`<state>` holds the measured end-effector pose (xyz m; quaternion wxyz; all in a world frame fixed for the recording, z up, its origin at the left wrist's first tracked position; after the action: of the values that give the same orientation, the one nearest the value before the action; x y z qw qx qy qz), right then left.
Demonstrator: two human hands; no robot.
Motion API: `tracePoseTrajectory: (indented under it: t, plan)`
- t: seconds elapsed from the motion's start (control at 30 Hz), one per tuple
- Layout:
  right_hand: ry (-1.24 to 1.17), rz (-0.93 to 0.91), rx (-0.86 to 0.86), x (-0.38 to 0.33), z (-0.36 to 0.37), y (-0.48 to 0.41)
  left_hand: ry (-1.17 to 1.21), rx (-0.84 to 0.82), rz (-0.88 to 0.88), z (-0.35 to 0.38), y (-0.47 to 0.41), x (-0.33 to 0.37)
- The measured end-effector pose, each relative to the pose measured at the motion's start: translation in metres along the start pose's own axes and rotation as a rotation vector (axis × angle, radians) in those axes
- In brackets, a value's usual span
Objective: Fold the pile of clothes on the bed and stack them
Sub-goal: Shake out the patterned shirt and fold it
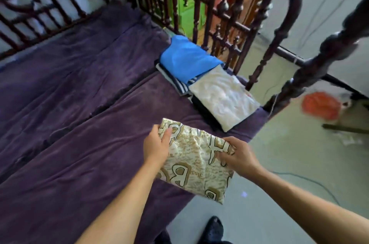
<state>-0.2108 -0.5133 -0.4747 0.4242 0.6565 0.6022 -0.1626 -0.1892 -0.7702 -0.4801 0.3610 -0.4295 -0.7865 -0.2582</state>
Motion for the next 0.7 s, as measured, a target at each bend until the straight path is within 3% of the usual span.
tracePoseTrajectory:
  t: [0.17, 0.43, 0.57, 0.7]
  plan:
    - [-0.102, 0.048, 0.114, 0.010, -0.069, -0.028, -0.012, -0.075, 0.089, 0.049, -0.036, 0.080]
    - [-0.326, 0.210, 0.186, 0.029, -0.106, -0.120, -0.189, -0.177, 0.194, 0.134, -0.138, 0.162]
    - [-0.271, 0.301, 0.267, 0.036, -0.127, -0.202, -0.167, -0.184, -0.016, 0.181, -0.185, 0.158]
    - [0.007, 0.213, 0.312, 0.035, -0.145, -0.279, -0.002, -0.210, -0.359, 0.215, -0.165, 0.109]
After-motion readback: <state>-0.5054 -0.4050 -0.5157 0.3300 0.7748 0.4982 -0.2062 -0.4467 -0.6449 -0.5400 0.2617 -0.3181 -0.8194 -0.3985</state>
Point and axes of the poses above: each hand's wrist, its own y-axis away from the middle knuckle, its own z-axis out of the palm, x = y × z, the point moved 2 cm from there along -y, towards the middle knuckle, and after that the axes turned 4 degrees about x, right-handed, at the moved point
